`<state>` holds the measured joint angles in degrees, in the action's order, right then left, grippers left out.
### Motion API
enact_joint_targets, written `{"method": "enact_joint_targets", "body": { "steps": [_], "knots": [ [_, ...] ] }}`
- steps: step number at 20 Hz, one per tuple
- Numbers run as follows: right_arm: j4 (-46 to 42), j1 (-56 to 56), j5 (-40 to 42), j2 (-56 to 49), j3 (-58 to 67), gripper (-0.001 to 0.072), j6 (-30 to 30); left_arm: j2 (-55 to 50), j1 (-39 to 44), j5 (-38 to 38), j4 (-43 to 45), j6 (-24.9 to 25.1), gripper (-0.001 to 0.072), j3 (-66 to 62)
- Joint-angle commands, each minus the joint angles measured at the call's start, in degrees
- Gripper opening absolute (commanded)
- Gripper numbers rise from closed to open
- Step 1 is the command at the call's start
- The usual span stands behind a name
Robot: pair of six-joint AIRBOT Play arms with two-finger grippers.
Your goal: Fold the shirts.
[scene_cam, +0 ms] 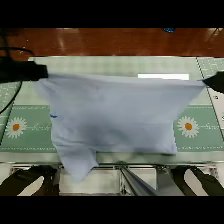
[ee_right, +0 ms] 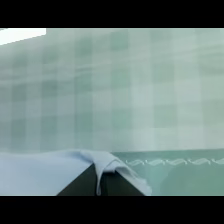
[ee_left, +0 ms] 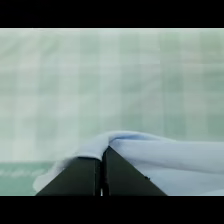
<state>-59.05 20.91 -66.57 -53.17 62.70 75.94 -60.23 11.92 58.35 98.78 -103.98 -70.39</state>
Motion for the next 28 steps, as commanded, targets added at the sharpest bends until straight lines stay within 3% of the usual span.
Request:
{"method": "enact_joint_targets", "body": {
  "steps": [1, 5, 9, 12, 14, 16, 18, 20, 26, 27, 28],
  "knots": [
    [10.51, -0.07, 12.96, -17.25, 0.35, 0.0021, -5.75, -16.41, -3.19, -9.75, -0.11, -5.25, 0.0024, -6.01],
    [16.72, -0.09, 12.2, -36.04, 12.79, 0.0021, -6.25, -32.13, -7.48, -8.15, -9.38, -5.18, 0.0024, -18.27],
    [17.68, -1.6, 10.97, -45.35, 20.92, 0.0021, -6.23, -38.8, -8.81, -8.17, -17.9, -4.52, 0.0024, -21.24],
    [14.95, -2.54, 8.81, -47.12, 21.22, 0.0021, -6.16, -39.32, -9.77, -5.95, -18.53, -3.37, 0.0024, -21.33],
    [13.86, -1.27, 3.5, -46.64, 21.22, 0.0021, -6.32, -39.23, -11.85, 1.31, -21.55, 0.57, 0.0024, -22.27],
    [11.15, 0.31, -3.74, -45.79, 21.2, 0.0022, -7.34, -39.26, -13.73, 11.54, -26.95, 10.49, 0.0024, -22.34],
    [6.03, 0.81, -11.34, -45.16, 20.85, 0.0022, -7.32, -39.26, -14.49, 20.9, -26.99, 15.37, 0.0023, -22.34],
    [4.39, 0.35, -13.09, -44.26, 17.92, 0.0021, -7.28, -39.45, -14.51, 26.6, -26.4, 16.57, 0.0023, -21.66],
    [4.79, -1.88, -8.48, -44.06, 9.66, 0.0023, -7.28, -39.47, -13.29, 24.48, -26.6, 15.65, 0.0036, -14.75],
    [4.76, -2.4, -6.91, -44.06, 9.44, 0.0101, -6.75, -39.52, -13.33, 24.15, -26.38, 14.75, 0.0189, -14.73],
    [5.01, -2.97, -6.01, -44.04, 9.46, 0.0368, -5.33, -39.45, -13.46, 24.2, -26.36, 14.84, 0.0479, -15.02]
  ]
}}
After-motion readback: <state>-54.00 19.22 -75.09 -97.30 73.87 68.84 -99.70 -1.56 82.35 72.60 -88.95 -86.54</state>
